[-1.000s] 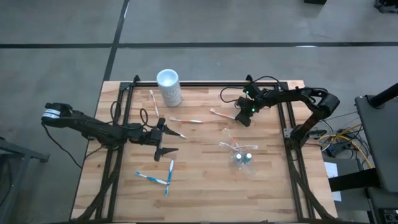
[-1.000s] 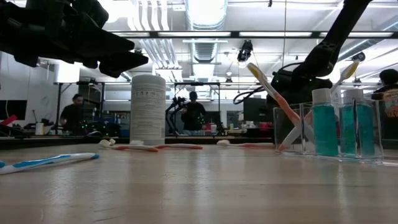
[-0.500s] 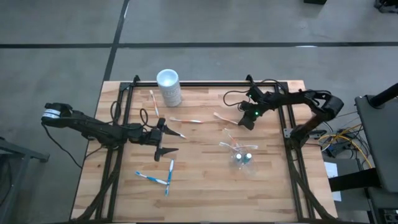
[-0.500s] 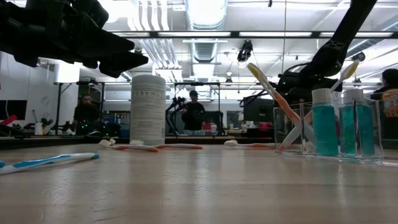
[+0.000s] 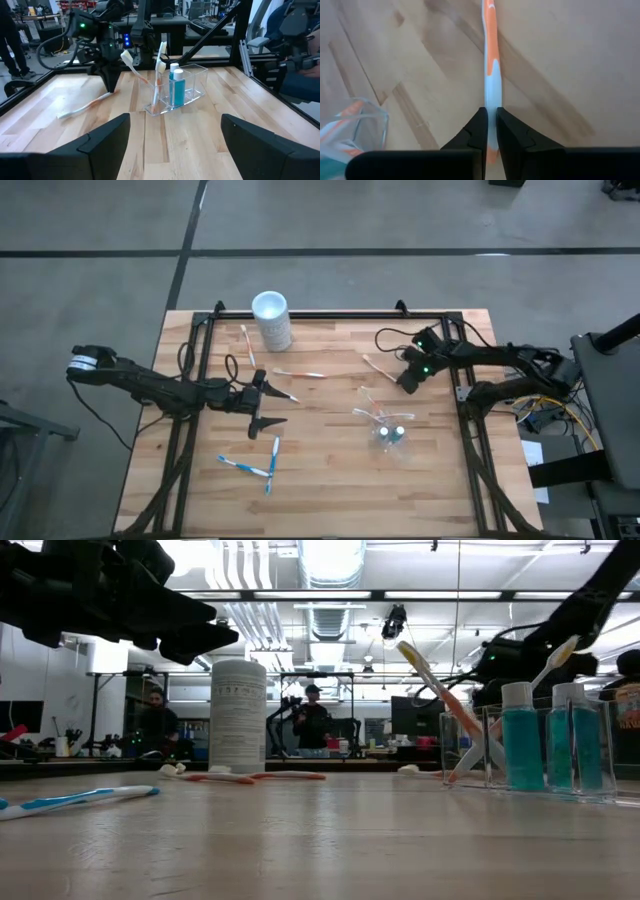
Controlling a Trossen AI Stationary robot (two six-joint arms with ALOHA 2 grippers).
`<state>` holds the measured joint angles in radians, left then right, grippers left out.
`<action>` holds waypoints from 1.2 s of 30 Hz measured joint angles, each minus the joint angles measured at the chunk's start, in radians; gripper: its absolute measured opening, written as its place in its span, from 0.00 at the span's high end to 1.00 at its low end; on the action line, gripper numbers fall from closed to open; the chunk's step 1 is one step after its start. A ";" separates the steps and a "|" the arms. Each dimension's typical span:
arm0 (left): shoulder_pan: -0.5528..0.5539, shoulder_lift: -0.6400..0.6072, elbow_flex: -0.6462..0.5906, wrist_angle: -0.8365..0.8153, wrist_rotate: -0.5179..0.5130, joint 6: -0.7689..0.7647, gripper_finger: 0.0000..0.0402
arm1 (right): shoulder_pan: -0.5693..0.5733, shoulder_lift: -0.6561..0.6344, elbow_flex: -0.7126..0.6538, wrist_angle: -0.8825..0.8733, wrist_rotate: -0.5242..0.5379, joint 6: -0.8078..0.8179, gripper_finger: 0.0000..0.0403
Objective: Pick & Place toothbrushing station
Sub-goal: Put the orange toothbrush into the top section of the transparent organizer
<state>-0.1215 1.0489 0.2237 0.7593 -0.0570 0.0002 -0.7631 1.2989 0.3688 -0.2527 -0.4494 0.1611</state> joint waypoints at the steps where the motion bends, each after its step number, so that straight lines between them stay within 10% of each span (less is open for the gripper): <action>1: 0.000 0.000 0.000 0.000 0.000 0.000 0.21 | 0.000 -0.023 -0.017 0.003 0.006 0.032 0.93; 17: 0.000 0.000 0.000 0.000 0.000 0.000 0.21 | 0.191 -0.350 -0.183 -0.020 0.275 0.578 0.93; 36: 0.000 0.000 0.000 0.000 0.000 0.000 0.21 | 0.301 -0.409 -0.181 -0.068 0.388 0.652 0.93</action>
<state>-0.1216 1.0489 0.2237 0.7591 -0.0570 0.0001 -0.4622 0.8902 0.1879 -0.3203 -0.0613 0.8135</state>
